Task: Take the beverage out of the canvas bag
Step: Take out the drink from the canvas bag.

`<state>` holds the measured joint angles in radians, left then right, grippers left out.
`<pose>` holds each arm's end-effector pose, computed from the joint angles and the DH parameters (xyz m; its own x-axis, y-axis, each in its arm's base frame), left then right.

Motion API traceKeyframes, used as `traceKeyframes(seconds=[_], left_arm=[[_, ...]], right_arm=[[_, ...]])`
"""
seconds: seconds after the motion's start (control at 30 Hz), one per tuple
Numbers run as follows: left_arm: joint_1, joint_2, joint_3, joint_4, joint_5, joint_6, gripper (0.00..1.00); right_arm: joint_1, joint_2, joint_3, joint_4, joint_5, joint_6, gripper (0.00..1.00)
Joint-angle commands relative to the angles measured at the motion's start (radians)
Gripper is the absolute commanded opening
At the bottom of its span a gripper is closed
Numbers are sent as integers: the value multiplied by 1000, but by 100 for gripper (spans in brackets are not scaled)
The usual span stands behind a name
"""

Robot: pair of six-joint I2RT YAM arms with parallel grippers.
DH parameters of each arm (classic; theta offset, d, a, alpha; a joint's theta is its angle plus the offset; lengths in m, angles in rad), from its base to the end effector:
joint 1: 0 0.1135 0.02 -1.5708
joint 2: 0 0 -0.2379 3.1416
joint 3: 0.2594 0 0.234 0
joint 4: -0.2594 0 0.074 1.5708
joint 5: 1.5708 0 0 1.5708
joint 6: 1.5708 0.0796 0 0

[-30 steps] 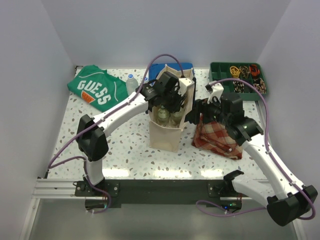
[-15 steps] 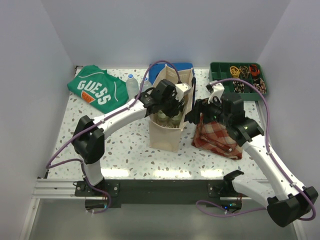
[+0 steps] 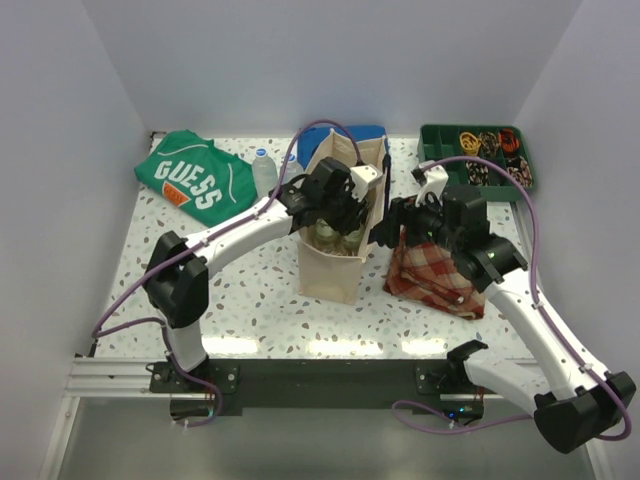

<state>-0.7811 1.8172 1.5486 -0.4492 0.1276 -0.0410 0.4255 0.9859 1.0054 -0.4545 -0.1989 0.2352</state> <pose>0.2963 -0.3080 0.2415 -0.4981 0.4366 -0.7492 0.7466 0.6553 -0.1145 0.2226 0.1181 0.3122 -0.5056 0.0217 -0.8625 -0.4628 0.8369 0.2923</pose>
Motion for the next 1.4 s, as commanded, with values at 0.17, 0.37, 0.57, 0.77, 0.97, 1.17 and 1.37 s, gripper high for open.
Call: traceKeyframes(seconds=[0.17,0.37,0.57,0.77,0.97,1.17,1.37], left_arm=[[-3,-64,54,112,37,1,50],[-3,-41,54,87,43,1,50],[-4,-21,48,66,41,-3,50],[-4,-3,48,55,24,-8,52],[-3,16,51,47,23,-11,54],[-3,22,44,47,23,-13,45],[-3,19,47,57,41,-10,19]], right_arm=[[2,10,7,43,9,7,73],[2,10,6,40,13,7,73],[2,8,4,40,13,7,73],[1,10,4,43,13,6,73],[1,13,6,40,10,6,73],[2,13,6,42,13,4,73],[2,14,5,45,12,7,73]])
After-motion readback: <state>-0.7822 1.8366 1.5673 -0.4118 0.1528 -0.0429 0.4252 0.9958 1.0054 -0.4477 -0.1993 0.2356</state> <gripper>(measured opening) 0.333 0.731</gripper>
